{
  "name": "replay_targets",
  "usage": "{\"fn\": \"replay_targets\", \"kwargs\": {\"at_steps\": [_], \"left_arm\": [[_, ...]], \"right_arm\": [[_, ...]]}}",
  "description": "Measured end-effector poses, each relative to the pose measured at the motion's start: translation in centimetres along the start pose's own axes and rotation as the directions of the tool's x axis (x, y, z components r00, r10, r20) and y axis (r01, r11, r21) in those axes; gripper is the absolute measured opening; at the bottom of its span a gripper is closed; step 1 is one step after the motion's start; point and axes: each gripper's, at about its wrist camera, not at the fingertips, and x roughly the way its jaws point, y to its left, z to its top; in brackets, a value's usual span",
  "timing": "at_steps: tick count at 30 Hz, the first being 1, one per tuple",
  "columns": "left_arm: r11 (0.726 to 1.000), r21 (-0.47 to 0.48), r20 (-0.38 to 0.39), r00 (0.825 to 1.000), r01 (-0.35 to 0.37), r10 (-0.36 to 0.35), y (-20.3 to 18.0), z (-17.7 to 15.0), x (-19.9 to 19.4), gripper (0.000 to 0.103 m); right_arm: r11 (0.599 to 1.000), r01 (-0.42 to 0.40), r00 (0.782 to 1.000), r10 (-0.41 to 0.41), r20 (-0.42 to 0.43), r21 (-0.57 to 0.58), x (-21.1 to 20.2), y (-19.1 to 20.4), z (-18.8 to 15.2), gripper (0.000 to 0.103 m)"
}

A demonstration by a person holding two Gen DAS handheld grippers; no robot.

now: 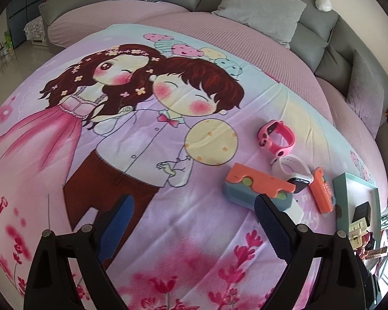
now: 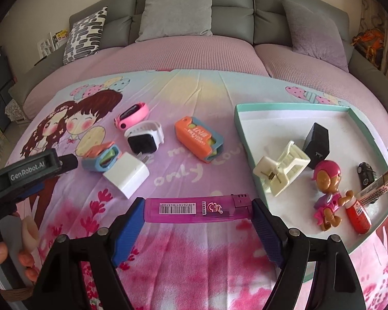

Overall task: Organize rigid objects
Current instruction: 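Grasp the orange-and-blue block with the left tool while the right tool holds the pink lighter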

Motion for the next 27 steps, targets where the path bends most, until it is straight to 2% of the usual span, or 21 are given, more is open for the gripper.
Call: {"fn": "replay_targets", "kwargs": {"at_steps": [8, 11, 18, 22, 27], "left_arm": [[0.996, 0.063, -0.009, 0.998, 0.064, -0.063, -2.7, 0.6, 1.6, 0.094], [0.994, 0.071, -0.009, 0.996, 0.087, -0.087, -3.3, 0.9, 1.9, 0.094], [0.987, 0.141, -0.011, 0.997, 0.074, -0.073, -5.0, 0.9, 2.6, 0.094], [0.991, 0.112, -0.042, 0.997, 0.075, -0.071, -5.0, 0.8, 4.2, 0.094], [0.993, 0.086, -0.003, 0.997, 0.082, -0.082, -4.9, 0.9, 4.6, 0.094]], "right_arm": [[0.997, 0.003, 0.995, -0.010, 0.095, 0.082, -0.9, -2.1, 3.5, 0.083], [0.995, -0.007, 0.995, -0.003, 0.099, 0.103, -0.6, -2.6, 3.8, 0.083], [0.992, -0.030, 0.996, 0.019, 0.089, 0.121, 0.2, -3.2, 3.5, 0.083], [0.990, -0.034, 0.997, 0.023, 0.076, 0.140, 0.7, -3.9, 3.3, 0.083], [0.987, -0.042, 0.997, 0.032, 0.070, 0.154, 0.9, -4.4, 3.0, 0.083]]}}
